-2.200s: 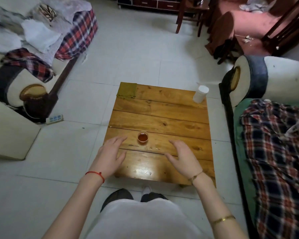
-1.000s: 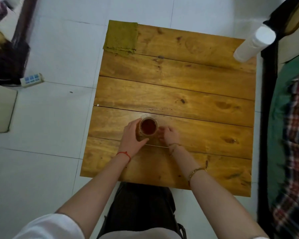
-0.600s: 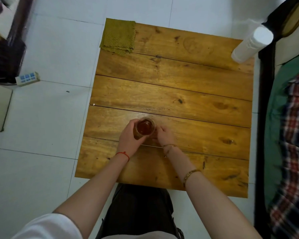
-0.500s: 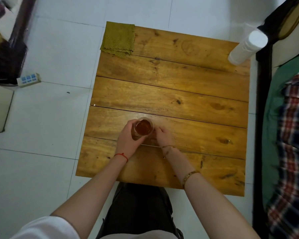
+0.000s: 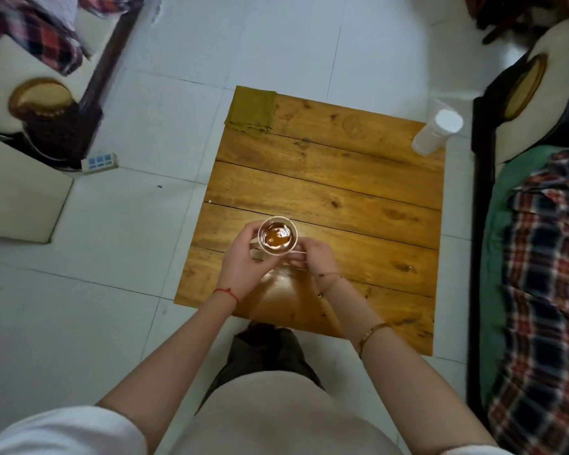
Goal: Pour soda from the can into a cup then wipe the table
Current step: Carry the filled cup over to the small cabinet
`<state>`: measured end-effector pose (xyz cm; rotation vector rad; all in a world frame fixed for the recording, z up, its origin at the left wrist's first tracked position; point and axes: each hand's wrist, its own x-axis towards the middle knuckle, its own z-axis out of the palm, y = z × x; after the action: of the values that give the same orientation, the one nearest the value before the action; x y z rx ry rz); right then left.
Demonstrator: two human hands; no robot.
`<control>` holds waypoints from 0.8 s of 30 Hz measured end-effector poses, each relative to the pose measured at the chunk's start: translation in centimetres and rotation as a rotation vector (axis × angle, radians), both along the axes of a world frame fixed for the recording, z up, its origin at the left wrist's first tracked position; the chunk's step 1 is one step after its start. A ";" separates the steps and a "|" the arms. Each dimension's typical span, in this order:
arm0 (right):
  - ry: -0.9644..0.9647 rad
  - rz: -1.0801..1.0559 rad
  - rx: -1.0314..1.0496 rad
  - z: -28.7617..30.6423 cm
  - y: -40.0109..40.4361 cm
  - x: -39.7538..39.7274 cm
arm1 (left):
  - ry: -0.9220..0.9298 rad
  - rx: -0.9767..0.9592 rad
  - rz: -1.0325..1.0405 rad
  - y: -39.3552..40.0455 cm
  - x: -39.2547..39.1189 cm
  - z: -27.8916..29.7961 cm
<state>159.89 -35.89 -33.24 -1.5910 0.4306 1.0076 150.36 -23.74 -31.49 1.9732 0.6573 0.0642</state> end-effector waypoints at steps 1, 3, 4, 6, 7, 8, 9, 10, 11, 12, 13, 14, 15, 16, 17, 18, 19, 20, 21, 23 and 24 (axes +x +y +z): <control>-0.008 0.018 0.005 1.1 -0.2 -0.4 | -0.015 0.006 0.007 -0.1 -0.6 0.9; -0.016 0.058 0.006 3.1 -0.4 -1.2 | -0.042 0.007 0.015 -0.3 -2.0 2.7; -0.016 0.072 0.008 3.9 -0.5 -1.8 | -0.057 0.000 0.017 -0.5 -2.7 3.6; -0.020 0.101 0.021 5.4 -0.6 -2.9 | -0.081 -0.015 0.029 -0.8 -4.4 5.1; -0.026 0.124 0.018 5.9 -0.6 -3.5 | -0.082 -0.021 0.042 -0.8 -5.3 5.7; -0.032 0.149 0.014 6.6 -0.6 -4.1 | -0.080 -0.027 0.058 -0.9 -6.2 6.3; -0.040 0.173 0.013 7.1 -0.5 -4.8 | -0.080 -0.034 0.078 -0.8 -7.0 6.8; -0.047 0.195 0.019 7.7 -0.4 -5.4 | -0.081 -0.037 0.100 -0.7 -7.9 7.2; -0.053 0.216 0.029 8.2 -0.2 -6.1 | -0.083 -0.041 0.125 -0.6 -8.8 7.6; -0.056 0.238 0.036 8.8 0.1 -6.8 | -0.082 -0.044 0.150 -0.4 -9.8 8.0; -0.061 0.260 0.044 9.4 0.5 -7.6 | -0.081 -0.043 0.175 -0.2 -10.8 8.4; -0.070 0.283 0.053 10.0 1.0 -8.4 | -0.084 -0.041 0.201 0.1 -11.7 8.7; -0.075 0.302 0.064 10.5 1.5 -9.2 | -0.088 -0.044 0.226 0.3 -12.7 9.1; -0.075 0.319 0.070 11.0 2.0 -10.0 | -0.098 -0.050 0.250 0.6 -13.7 9.5; -0.074 0.336 0.073 11.4 2.7 -10.9 | -0.110 -0.054 0.276 0.9 -14.7 9.9; -0.077 0.358 0.075 11.8 3.4 -11.7 | -0.119 -0.059 0.303 1.4 -15.7 10.2; -0.077 0.379 0.076 12.2 4.2 -12.6 | -0.122 -0.059 0.331 1.8 -16.8 10.4; -0.073 0.401 0.077 12.4 5.2 -13.5 | -0.121 -0.055 0.360 2.4 -17.9 10.5; -0.069 0.422 0.080 12.7 6.2 -14.4 | -0.120 -0.050 0.386 3.0 -19.0 10.6; -0.059 0.461 0.089 13.2 8.5 -16.4 | -0.127 -0.041 0.433 4.6 -21.4 10.7; -0.051 0.481 0.091 13.4 9.8 -17.4 | -0.135 -0.035 0.457 5.5 -22.6 10.7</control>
<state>142.54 -26.13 -19.88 -1.6699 -0.0416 1.3209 127.72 -18.21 -20.75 1.7342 0.9994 0.4570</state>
